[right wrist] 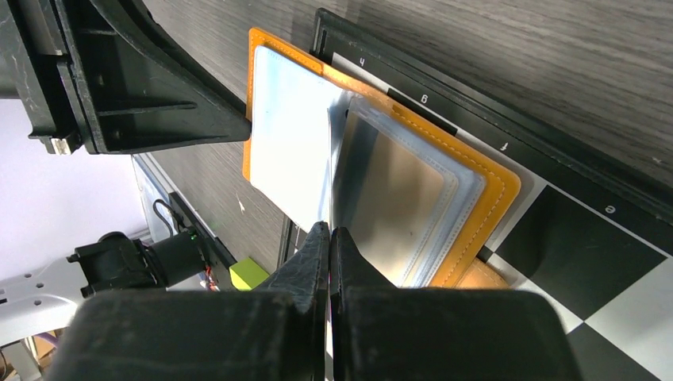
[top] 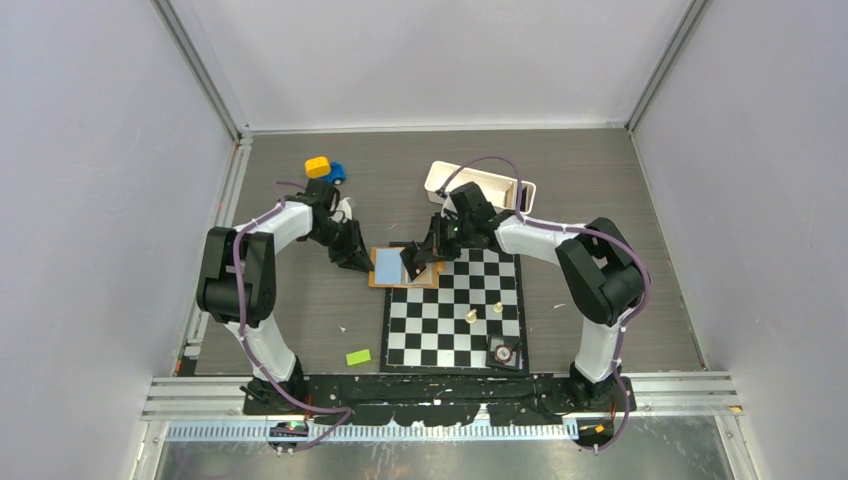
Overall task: Put the credit cards into the card holder
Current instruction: Insert the credit card into the card holder.
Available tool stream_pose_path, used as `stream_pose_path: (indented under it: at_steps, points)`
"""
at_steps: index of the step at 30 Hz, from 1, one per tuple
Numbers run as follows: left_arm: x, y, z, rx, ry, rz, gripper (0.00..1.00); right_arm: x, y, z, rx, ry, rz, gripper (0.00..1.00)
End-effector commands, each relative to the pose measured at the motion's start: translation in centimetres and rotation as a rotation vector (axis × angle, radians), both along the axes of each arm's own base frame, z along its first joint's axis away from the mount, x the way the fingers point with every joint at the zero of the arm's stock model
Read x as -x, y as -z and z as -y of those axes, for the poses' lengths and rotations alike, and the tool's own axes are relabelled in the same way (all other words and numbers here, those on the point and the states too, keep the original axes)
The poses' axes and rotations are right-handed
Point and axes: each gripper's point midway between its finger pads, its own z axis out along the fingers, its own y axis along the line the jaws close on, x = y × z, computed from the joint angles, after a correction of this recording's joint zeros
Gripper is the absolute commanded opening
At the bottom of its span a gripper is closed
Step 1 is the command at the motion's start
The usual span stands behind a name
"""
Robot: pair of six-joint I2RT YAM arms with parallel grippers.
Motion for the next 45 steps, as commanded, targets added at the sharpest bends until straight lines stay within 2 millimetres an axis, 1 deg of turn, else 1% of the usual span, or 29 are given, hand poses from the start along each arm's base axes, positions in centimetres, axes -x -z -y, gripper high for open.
stream_pose_path:
  at_steps: [1,7,11,19,24,29,33,37,42,45]
  points:
    - [-0.5,-0.4,0.6,0.029,0.006,0.015,0.18,-0.1,-0.2,-1.0,-0.041,-0.016,0.009,0.0]
    - [-0.4,-0.3,0.8,0.032,0.012,0.008,0.13,0.1,0.5,-1.0,-0.034,-0.01,-0.011,0.0]
    - [-0.4,-0.3,0.9,0.034,0.016,0.006,0.1,-0.4,0.5,-1.5,-0.053,-0.002,0.005,0.0]
    - [-0.2,-0.3,1.2,0.039,0.025,0.003,0.05,-0.6,1.9,-1.8,-0.046,0.019,-0.011,0.01]
    - [-0.1,-0.2,1.2,0.037,0.026,-0.002,0.0,-0.5,2.6,-1.6,-0.037,0.043,-0.029,0.01]
    - [-0.1,-0.3,1.2,0.038,0.025,-0.002,0.0,-0.5,3.3,-0.7,-0.002,0.092,-0.038,0.0]
    - [-0.1,-0.3,1.1,0.027,0.02,0.003,0.0,0.3,4.4,0.3,0.047,0.133,-0.095,0.01]
    - [-0.1,-0.3,1.1,0.027,0.018,0.001,0.0,1.4,4.7,0.9,0.047,0.151,-0.121,0.0]
    - [0.0,-0.3,1.2,0.033,0.016,-0.003,0.0,2.2,5.0,0.7,0.047,0.147,-0.139,0.01]
    - [-0.1,-0.4,1.2,0.034,0.016,0.001,0.0,2.1,4.9,0.5,0.049,0.147,-0.125,0.01]
